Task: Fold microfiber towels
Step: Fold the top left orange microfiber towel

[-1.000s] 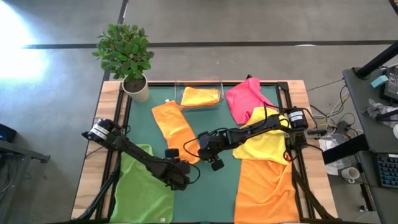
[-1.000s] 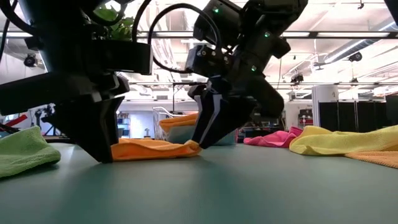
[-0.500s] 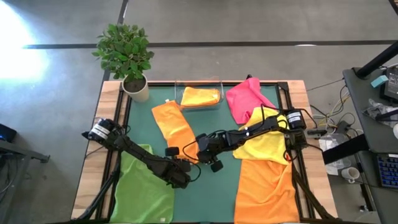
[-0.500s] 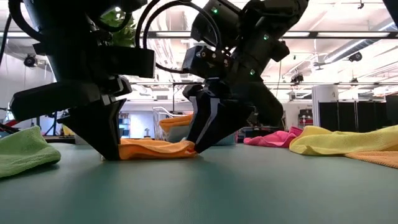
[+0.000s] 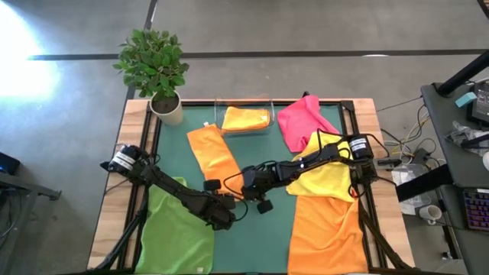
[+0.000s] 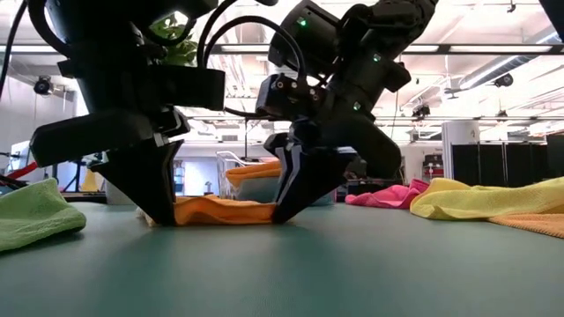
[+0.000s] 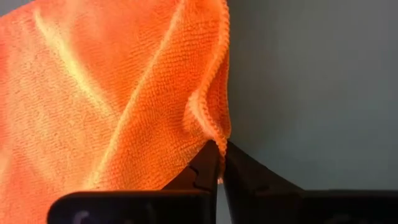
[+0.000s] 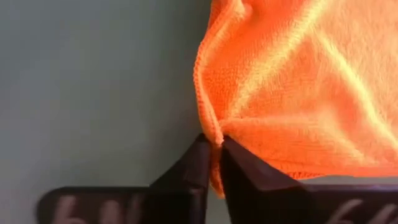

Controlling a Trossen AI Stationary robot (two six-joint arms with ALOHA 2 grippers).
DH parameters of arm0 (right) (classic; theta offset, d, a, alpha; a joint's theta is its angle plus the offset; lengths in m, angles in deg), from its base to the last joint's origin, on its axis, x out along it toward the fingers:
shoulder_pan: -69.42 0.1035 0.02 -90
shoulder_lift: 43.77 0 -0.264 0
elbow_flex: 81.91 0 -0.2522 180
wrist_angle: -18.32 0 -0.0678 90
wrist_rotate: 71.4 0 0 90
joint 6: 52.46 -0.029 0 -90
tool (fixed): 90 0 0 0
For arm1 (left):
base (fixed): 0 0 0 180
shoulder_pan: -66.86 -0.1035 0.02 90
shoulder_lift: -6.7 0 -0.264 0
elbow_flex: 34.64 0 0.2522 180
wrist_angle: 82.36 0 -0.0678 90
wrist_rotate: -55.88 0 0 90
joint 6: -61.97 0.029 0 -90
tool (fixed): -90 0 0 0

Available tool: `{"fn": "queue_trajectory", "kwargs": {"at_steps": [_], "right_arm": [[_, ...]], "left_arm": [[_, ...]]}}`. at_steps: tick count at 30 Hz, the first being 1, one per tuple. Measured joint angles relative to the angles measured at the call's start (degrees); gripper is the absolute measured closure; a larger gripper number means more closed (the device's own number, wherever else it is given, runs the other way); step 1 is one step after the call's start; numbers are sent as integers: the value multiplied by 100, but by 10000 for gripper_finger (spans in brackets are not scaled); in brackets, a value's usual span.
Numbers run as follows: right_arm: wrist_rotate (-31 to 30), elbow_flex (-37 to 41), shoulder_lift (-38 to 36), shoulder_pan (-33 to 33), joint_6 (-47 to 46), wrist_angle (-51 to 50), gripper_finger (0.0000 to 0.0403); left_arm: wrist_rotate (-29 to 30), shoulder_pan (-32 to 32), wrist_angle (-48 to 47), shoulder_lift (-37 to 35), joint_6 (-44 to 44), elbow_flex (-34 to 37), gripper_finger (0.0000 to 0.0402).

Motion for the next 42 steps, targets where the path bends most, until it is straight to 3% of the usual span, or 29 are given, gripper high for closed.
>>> {"fn": "queue_trajectory", "kwargs": {"at_steps": [5,15,23,33,42], "right_arm": [[-70,8,-220,4,-566,-237,392],[-69,23,-1347,120,-2177,-1689,394],[-121,33,-2019,467,-2894,-1989,394],[-289,33,-1652,763,-2730,-2054,394],[539,31,-1387,833,-2614,-1999,390]], "left_arm": [[-204,2,-5,-51,4,-101,401],[-707,-8,-224,-437,352,-842,401],[-982,-208,-265,-670,671,-1503,401],[-1234,-248,-203,-557,611,-1589,402],[-1673,-258,489,-117,609,-1272,402]]}}
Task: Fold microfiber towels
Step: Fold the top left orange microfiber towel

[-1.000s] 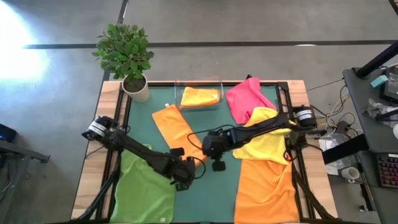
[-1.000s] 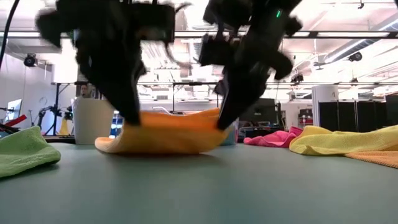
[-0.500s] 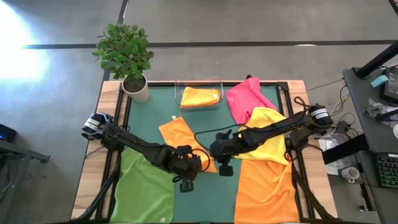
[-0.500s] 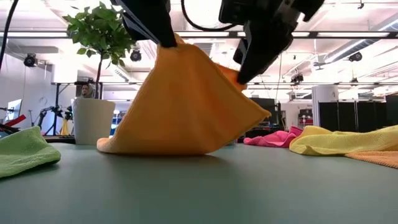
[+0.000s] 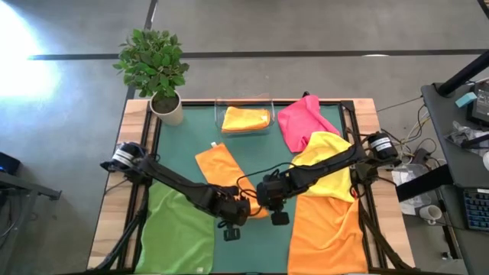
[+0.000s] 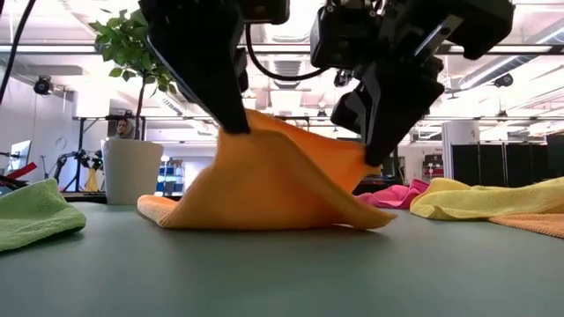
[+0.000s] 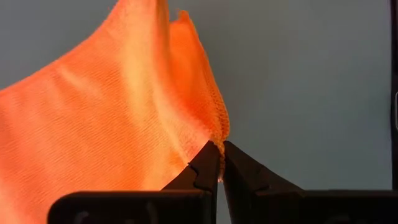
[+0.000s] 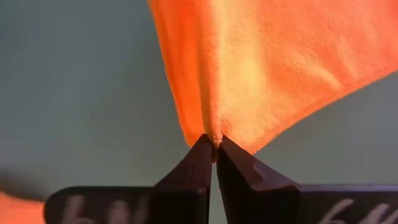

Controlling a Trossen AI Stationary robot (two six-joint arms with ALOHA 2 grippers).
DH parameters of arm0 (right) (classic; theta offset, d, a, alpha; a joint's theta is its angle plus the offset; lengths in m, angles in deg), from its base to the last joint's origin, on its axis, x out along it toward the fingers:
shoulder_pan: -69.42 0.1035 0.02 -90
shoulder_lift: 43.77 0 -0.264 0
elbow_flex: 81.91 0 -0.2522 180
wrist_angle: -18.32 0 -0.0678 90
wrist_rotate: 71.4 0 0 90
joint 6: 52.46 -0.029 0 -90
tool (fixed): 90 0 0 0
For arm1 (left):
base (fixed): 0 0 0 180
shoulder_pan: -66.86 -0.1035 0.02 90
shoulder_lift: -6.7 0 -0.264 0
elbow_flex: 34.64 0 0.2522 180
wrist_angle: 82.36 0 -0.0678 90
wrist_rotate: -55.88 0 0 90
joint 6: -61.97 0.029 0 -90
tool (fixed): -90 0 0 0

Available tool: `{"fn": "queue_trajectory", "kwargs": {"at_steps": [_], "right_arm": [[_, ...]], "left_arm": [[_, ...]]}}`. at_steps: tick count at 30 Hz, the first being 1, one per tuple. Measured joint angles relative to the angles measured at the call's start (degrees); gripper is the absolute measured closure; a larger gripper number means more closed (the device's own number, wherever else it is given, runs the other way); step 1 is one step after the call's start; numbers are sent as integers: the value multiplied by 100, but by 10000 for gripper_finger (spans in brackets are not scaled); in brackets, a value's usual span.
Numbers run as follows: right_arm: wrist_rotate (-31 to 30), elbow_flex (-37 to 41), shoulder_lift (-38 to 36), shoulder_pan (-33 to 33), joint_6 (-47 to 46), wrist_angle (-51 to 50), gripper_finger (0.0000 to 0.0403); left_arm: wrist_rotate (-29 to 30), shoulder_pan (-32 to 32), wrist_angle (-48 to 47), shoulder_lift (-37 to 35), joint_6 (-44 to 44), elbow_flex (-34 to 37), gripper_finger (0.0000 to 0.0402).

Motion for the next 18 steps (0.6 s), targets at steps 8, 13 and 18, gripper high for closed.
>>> {"fn": "queue_trajectory", "kwargs": {"at_steps": [8,13,18], "right_arm": [[177,0,-5,0,149,-63,325],[185,0,-176,-2,582,-652,271],[180,0,-395,-11,1086,-1029,244]], "left_arm": [[-158,-111,66,127,42,108,402],[-207,-173,70,132,-2,248,402],[-345,-222,93,132,-6,269,402]]}}
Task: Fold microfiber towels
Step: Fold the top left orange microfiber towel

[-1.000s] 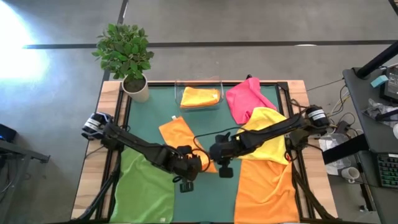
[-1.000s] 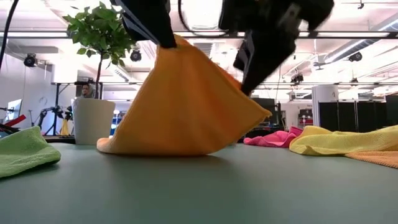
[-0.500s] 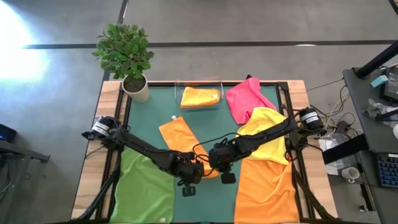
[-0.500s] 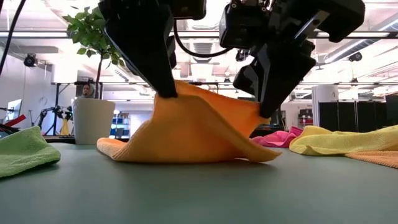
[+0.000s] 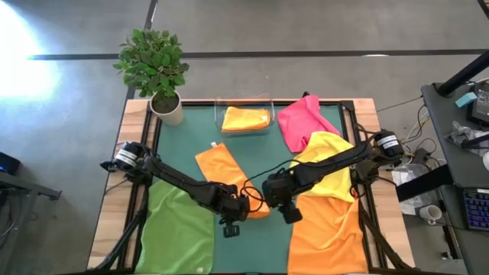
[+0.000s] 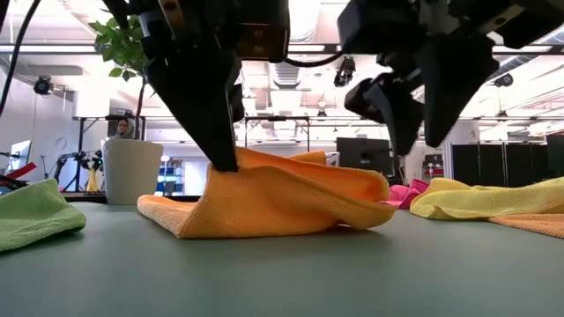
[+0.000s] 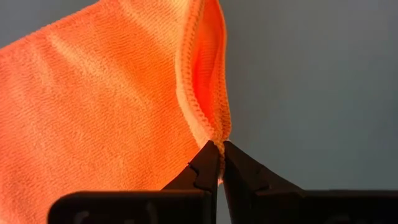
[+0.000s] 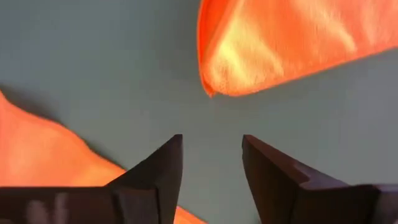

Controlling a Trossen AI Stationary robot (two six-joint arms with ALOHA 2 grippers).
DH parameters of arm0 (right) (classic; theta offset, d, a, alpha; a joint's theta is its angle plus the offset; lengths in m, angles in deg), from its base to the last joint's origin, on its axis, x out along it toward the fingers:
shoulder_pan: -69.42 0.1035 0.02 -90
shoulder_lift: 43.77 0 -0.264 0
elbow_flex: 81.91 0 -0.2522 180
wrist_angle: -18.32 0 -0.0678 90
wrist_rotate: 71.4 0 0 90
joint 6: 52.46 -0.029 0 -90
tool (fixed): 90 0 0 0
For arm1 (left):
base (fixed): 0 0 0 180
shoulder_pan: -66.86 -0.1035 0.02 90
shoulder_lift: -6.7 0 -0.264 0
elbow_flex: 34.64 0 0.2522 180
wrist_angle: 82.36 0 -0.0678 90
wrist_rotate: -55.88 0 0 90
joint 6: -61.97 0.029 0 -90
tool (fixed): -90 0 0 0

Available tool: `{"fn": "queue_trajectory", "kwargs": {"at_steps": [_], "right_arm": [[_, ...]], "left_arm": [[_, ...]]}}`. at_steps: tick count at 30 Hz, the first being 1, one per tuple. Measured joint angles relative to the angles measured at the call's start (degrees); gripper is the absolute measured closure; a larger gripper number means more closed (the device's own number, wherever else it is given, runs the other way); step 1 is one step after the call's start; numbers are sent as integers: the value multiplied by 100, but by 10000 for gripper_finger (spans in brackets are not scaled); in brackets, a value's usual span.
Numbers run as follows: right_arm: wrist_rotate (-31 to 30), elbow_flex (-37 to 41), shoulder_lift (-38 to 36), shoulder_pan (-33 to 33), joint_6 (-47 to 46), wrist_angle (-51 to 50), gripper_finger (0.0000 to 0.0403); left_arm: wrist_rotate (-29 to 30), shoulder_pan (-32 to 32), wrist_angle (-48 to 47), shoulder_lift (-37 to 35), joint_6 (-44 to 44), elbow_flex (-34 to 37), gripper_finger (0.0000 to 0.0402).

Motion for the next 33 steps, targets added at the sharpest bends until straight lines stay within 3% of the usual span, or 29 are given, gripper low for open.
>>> {"fn": "queue_trajectory", "kwargs": {"at_steps": [13,25,33], "right_arm": [[4,785,-36,11,1363,2048,241],[-52,1476,-34,13,1290,3204,250],[-22,1618,-31,39,1123,3323,258]], "left_arm": [[-106,-213,-46,0,-378,31,401],[-104,-361,-40,-2,-752,81,401],[-99,-523,-58,-11,-842,79,401]]}}
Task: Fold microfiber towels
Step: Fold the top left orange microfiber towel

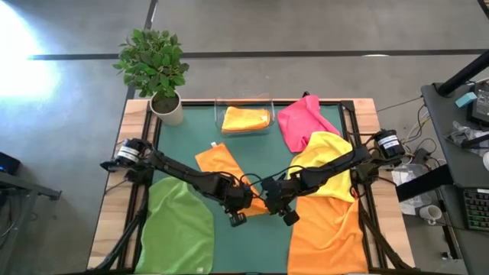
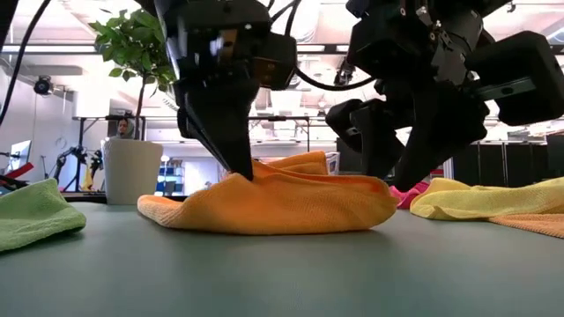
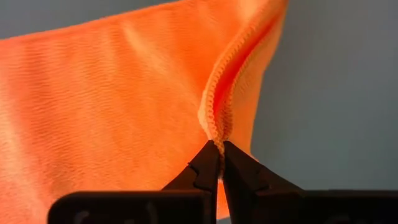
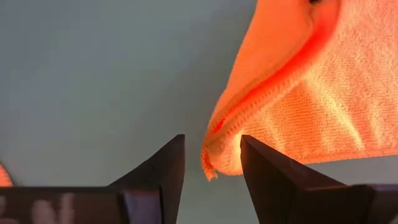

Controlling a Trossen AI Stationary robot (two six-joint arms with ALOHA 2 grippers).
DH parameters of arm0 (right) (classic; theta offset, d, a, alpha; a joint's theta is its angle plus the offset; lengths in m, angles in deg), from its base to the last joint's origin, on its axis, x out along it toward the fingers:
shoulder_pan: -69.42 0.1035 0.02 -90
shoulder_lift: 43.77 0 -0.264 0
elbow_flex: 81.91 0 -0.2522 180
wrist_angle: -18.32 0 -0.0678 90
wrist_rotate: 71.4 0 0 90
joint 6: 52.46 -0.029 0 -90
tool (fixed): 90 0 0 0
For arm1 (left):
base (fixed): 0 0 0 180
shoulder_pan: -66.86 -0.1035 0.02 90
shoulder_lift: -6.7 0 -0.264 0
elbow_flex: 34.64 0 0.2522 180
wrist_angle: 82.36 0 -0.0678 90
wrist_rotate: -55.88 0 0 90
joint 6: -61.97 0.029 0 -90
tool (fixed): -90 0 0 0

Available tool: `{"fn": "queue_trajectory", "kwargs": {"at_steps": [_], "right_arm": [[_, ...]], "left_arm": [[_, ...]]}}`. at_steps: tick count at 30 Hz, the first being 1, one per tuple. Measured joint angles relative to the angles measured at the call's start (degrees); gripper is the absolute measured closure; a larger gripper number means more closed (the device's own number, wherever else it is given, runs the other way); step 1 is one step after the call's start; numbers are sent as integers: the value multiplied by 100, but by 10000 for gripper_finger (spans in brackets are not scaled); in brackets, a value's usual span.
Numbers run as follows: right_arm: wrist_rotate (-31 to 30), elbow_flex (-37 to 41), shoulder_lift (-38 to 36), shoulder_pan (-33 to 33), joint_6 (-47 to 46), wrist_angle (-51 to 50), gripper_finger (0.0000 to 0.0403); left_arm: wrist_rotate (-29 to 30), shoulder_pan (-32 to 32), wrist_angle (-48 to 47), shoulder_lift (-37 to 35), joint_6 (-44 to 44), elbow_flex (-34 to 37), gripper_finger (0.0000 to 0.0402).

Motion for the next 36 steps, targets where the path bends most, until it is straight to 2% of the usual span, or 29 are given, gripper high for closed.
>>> {"fn": "queue_trajectory", "kwargs": {"at_steps": [15,18,25,31,36], "right_arm": [[-24,34,393,-2,-295,342,272],[-27,34,393,-2,-353,416,292],[-27,32,392,-28,-427,404,385],[-30,5,173,-34,-706,108,393],[-31,-426,-73,-90,-805,-523,393]], "left_arm": [[10,-153,28,-19,-217,0,401],[10,-153,26,-20,-216,2,402],[-95,-151,20,-22,-209,-4,401],[-579,-151,11,-135,-105,-12,401],[-971,-154,-10,-487,162,-15,401]]}}
